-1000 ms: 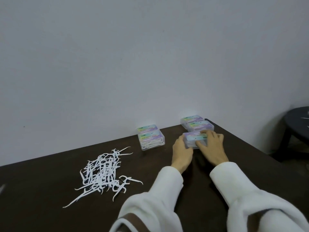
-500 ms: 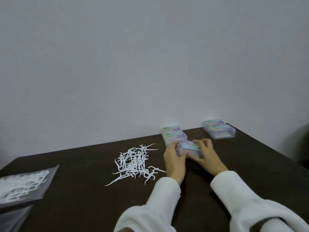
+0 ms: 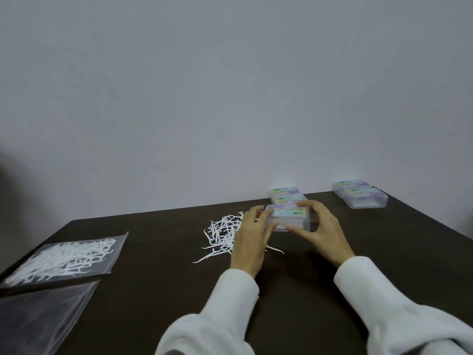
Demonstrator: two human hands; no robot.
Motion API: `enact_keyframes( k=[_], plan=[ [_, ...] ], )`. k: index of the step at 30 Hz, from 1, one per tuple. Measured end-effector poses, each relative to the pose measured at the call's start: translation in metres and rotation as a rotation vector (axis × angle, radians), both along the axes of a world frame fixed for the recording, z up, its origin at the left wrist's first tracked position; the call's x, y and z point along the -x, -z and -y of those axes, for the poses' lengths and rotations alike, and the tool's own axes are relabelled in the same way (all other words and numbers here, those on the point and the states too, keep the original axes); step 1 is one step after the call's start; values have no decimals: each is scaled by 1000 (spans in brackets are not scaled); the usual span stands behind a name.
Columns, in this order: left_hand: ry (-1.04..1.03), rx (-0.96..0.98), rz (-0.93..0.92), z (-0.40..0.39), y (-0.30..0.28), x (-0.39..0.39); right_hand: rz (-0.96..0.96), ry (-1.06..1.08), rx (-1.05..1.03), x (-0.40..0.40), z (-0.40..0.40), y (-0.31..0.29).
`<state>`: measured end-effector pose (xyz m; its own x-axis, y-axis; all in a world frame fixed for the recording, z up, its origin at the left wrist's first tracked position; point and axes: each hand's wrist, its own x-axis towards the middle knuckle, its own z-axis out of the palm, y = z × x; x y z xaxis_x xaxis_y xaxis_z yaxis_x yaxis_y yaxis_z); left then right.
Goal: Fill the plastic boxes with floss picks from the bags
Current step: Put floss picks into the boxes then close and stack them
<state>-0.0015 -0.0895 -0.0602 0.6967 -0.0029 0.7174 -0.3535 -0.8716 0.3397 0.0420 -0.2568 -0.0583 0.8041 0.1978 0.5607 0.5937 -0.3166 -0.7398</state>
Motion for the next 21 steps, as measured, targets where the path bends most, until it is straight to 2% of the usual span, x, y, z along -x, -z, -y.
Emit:
enact_keyframes(
  k=[5,9,11,13,18,21],
  plan=[
    [-87,-276,253,-5,-3,0,54,-6,-100,7,-10,-6],
    [-61,-451,322,0,-3,-3,130,-9,-97,9,-11,-10],
    [-44,-485,286,1,-2,-2,140,-8,-85,9,-10,-10],
    [-39,-482,263,0,-2,-2,119,-24,-95,8,-10,-9],
    [-13,-431,339,-1,1,-8,101,-68,-142,6,-8,-9],
    [46,-196,136,3,-2,-1,179,-4,-91,6,-7,-10]
  ],
)
